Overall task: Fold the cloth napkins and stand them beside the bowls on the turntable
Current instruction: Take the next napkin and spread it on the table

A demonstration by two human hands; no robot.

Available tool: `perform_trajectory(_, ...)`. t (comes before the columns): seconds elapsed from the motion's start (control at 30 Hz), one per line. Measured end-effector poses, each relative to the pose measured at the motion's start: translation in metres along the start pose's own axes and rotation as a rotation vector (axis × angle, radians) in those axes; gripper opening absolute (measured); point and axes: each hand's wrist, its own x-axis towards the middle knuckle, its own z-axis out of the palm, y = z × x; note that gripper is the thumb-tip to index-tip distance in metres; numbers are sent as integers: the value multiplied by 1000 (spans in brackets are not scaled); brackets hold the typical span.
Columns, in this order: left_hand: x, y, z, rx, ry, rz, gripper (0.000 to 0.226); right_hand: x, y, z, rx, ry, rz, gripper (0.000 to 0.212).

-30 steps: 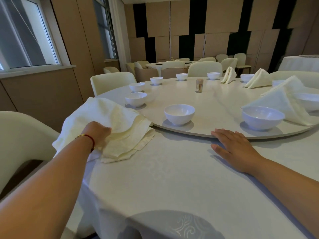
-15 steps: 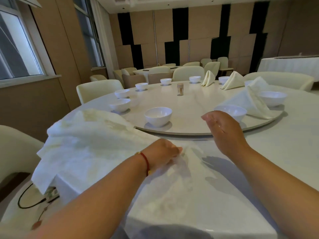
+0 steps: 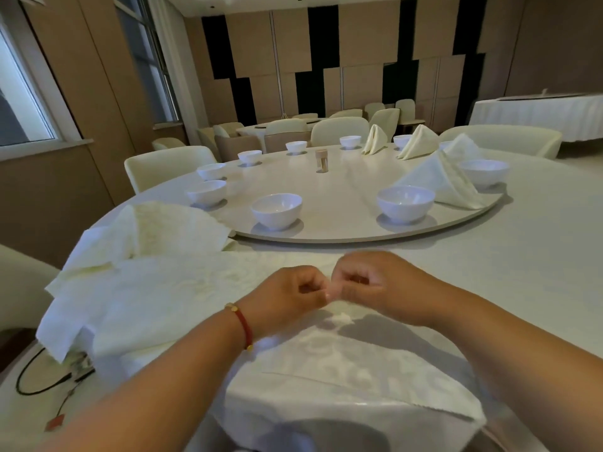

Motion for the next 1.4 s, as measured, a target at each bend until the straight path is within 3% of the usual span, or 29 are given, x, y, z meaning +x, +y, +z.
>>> perform_trajectory(0.1,-23,-16,-21,84,-91,-34,2,-18,5,3,-142,-280,20,46)
perform_trajectory(0.17,-36,-28,-32,140,-151,-15,16,-30,15,0,-218,-402,43,55)
perform_trajectory(0.27,-49,-39,-40,232,-271,99,45,-41,32,-4,-274,-446,73,73)
perform_trajectory(0.37,-49,-40,-39,381,-331,151,51,-44,37,2,-193,-376,98,56)
perform_trajectory(0.47,-47,-38,-38,374,-326,118,48,-47,36,7,-73,-282,105,24)
perform_trajectory(0.53,-49,-39,-37,327,-311,104,46,-48,35,8,-17,-254,114,18)
perform_trajectory(0.67,-53,-40,-34,274,-244,73,25,-48,38,10,-90,-155,135,23)
perform_trajectory(0.73,-54,-40,-30,289,-168,75,12,-48,42,5,-175,-117,173,42)
perform_trajectory(0.8,-55,-43,-28,311,-77,95,14,-51,48,-4,-293,-101,266,62)
perform_trajectory(0.87,-58,-48,-31,330,-14,117,19,-55,54,-11,-380,-86,377,69)
perform_trajectory(1.07,-73,-58,-56,423,24,51,36,-62,52,-7,-312,-33,366,28)
perform_trajectory(1.27,-75,-45,-75,465,-33,-141,15,-57,49,-4,-275,-10,440,30)
perform_trajectory(1.4,-68,-30,-96,554,-65,-280,17,-34,41,-8,-126,159,487,35)
